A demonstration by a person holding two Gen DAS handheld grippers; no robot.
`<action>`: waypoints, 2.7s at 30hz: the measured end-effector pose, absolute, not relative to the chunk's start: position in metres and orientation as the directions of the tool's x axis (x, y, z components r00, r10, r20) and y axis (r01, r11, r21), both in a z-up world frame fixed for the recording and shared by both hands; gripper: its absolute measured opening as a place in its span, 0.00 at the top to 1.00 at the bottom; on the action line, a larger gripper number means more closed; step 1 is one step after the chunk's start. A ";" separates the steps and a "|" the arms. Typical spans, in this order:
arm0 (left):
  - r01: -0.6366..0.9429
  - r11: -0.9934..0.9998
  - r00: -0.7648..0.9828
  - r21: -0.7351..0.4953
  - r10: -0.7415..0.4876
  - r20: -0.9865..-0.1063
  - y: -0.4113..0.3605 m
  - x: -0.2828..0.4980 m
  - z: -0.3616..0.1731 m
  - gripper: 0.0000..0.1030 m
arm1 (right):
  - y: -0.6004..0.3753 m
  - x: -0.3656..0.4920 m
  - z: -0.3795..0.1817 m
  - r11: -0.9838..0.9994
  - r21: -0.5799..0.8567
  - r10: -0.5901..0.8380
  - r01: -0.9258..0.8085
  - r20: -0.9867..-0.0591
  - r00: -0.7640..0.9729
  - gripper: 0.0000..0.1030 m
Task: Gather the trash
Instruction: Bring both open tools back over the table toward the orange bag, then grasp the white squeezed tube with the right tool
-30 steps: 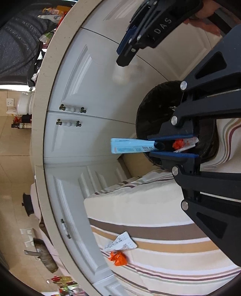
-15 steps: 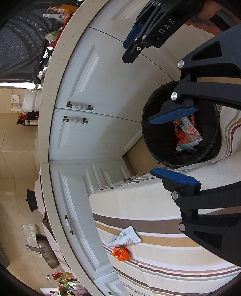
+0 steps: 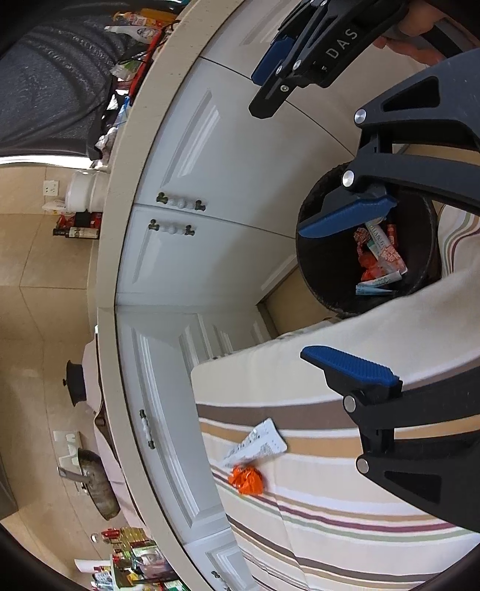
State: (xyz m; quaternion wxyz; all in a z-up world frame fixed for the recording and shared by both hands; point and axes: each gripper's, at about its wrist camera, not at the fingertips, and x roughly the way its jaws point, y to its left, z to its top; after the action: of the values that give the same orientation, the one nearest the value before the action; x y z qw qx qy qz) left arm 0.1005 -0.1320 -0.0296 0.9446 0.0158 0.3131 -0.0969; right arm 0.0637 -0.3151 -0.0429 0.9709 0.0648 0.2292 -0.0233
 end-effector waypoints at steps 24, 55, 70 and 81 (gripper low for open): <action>-0.114 0.993 0.813 -0.015 0.085 -0.576 0.030 0.101 -0.020 0.31 | -0.158 0.117 -0.019 0.967 0.087 0.252 -0.238 -0.448 0.858 0.45; -0.300 0.954 0.715 0.022 0.240 -0.657 0.153 0.142 -0.046 0.31 | -0.024 0.253 -0.073 0.928 0.070 0.309 -0.366 -0.694 0.650 0.45; -0.270 0.963 0.689 0.014 0.204 -0.695 0.146 0.160 -0.057 0.27 | -0.027 0.258 -0.078 0.926 0.053 0.293 -0.375 -0.728 0.620 0.66; -0.185 0.982 0.710 0.026 0.152 -0.688 0.106 0.184 -0.051 0.27 | -0.066 0.246 -0.066 0.939 0.087 0.299 -0.334 -0.686 0.663 0.67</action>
State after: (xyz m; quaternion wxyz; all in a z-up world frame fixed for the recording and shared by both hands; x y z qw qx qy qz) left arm 0.1845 0.1058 -0.0512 0.9243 -0.0226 0.3700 0.0911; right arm 0.2456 -0.0657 -0.0661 0.9116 -0.0232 0.3718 0.1735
